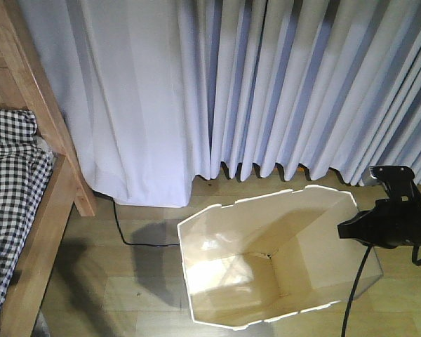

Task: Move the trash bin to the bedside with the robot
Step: 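Carry the held bin with the right gripper toward the bed's side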

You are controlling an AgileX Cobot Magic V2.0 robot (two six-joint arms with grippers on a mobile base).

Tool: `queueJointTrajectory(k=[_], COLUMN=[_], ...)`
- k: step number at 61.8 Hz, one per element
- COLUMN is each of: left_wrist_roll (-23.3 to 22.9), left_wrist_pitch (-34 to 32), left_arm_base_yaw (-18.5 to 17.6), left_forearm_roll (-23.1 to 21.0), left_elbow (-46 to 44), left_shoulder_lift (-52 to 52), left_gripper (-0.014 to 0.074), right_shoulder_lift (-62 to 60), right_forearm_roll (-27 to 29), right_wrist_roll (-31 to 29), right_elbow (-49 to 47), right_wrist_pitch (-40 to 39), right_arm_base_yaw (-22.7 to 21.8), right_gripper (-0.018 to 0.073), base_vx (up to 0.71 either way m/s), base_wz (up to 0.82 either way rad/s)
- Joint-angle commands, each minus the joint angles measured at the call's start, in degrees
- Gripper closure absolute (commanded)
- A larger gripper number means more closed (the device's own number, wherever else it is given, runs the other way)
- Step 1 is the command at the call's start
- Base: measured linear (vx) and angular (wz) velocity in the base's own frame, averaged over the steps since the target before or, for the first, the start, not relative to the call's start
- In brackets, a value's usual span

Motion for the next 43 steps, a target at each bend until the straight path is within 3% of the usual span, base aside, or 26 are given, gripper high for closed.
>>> queueJointTrajectory(k=[1, 43], left_wrist_roll=[-0.5, -0.5], left_wrist_pitch=[-4.2, -4.2], left_arm_base_yaw=[-0.1, -0.1], left_forearm_roll=[-0.2, -0.2], left_elbow=[1.7, 1.7], left_shoulder_lift=[-0.6, -0.6], left_gripper=[0.0602, 0.0602], right_shoulder_lift=[-3.0, -3.0], right_forearm_roll=[4.8, 4.8], right_wrist_roll=[2.2, 2.2], right_elbow=[-1.3, -1.3], right_wrist_pitch=[10.8, 10.8], right_arm_base_yaw=[-0.3, -0.3], right_gripper=[0.0564, 0.0564], base_vx=[0.10, 0.04], base_wz=[0.01, 0.00])
